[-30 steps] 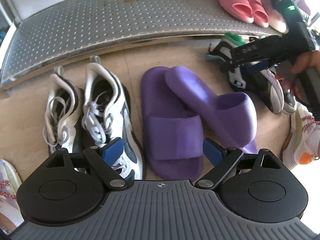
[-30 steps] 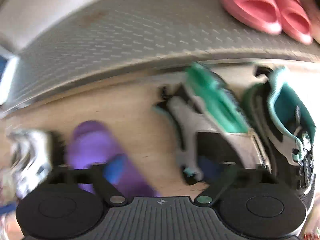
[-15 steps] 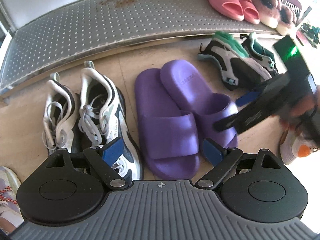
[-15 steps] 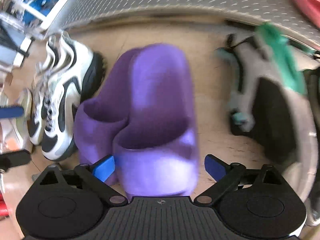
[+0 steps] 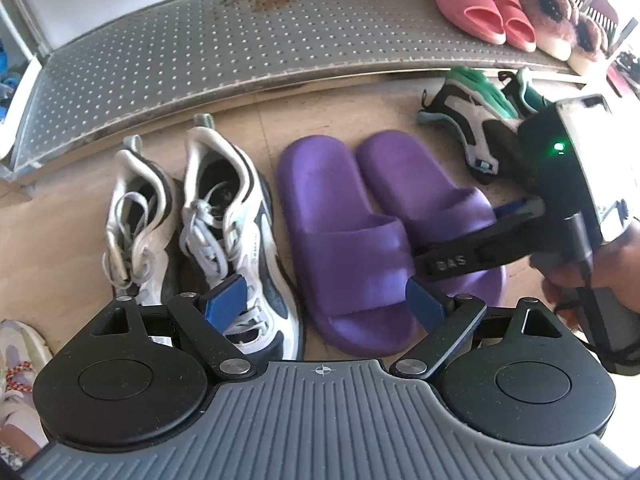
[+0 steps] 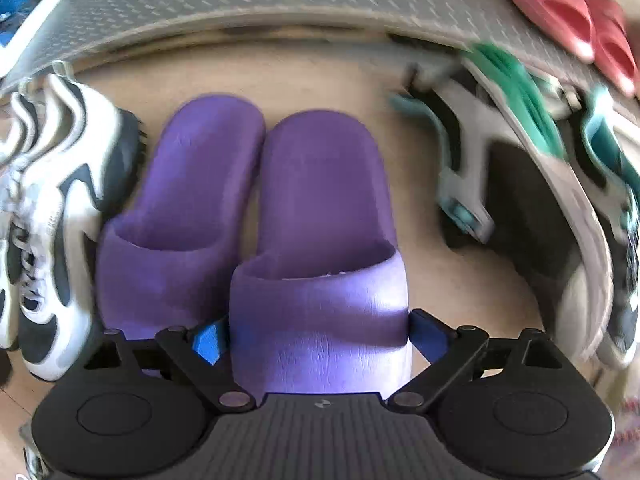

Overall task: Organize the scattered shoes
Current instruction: 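Open the right tool and pull it back from the slides, then grasp the black teal-trim sneaker with the left tool and lift it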

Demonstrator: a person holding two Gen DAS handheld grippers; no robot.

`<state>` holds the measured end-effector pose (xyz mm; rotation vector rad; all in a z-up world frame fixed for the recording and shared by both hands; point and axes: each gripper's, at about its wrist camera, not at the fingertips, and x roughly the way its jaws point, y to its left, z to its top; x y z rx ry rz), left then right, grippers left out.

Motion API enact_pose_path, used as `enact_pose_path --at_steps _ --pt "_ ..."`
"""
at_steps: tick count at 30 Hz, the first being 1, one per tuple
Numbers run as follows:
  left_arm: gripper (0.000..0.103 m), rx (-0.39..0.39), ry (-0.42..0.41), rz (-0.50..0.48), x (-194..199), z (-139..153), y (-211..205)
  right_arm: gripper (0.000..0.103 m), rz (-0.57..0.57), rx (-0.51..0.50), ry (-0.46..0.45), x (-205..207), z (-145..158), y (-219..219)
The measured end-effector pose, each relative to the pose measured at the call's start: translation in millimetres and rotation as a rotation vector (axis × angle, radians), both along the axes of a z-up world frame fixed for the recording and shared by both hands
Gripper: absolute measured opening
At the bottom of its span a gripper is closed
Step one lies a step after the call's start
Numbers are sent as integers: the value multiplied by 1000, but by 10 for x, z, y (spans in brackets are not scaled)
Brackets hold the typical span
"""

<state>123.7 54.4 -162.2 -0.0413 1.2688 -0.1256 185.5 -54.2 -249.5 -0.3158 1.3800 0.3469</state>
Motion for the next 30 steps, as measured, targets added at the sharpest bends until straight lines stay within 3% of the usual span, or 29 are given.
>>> enact_pose_path --at_steps 4,8,11,14,18,22,25,30 --pt "90 1 4 16 2 20 35 95 11 6 28 100 14 58" --pt "90 -21 -2 29 36 74 1 97 -25 65 50 112 283 -94" --pt "91 -33 -10 19 20 107 -100 96 -21 60 53 179 602 -274" --pt "91 -45 -11 -21 -1 134 -256 97 19 5 -13 262 1040 -553" --pt "91 -35 -10 -124 25 173 -639 99 -11 -55 -80 407 1462 -1087" --pt "91 -26 -37 -178 195 189 -1028 99 -114 -28 -82 497 1482 -1665" --pt "90 -29 -39 -203 475 96 -1412 95 -241 21 29 542 1272 -1964" --pt "89 -80 -11 -163 868 -167 -1771 95 -254 77 126 661 1049 -2058"
